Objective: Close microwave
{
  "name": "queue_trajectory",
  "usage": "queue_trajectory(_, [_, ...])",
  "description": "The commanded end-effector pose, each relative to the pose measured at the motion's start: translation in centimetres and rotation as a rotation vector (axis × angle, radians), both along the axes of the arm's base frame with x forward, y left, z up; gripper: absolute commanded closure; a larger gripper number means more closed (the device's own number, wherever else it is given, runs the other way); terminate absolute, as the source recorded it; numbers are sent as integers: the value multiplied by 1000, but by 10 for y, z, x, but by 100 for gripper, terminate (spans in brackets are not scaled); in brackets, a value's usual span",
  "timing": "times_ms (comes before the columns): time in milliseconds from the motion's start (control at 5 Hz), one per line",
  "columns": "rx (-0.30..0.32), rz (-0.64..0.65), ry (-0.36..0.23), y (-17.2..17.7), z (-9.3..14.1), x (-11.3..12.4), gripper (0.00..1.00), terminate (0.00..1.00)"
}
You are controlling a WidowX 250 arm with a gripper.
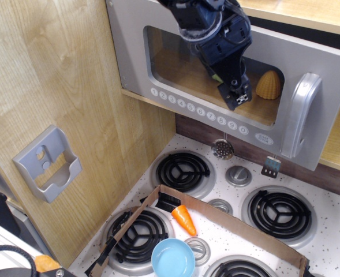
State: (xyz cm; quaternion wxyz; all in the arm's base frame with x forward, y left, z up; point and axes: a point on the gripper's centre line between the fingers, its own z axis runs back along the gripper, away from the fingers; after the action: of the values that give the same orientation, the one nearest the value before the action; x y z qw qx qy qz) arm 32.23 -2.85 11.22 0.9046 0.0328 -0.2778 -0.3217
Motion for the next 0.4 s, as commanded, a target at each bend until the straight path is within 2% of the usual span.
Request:
queue_trajectory(0, [7,-65,-32,-4,13,17,0,0])
queue_trajectory(200, [5,-71,-32,-6,13,20,0,0])
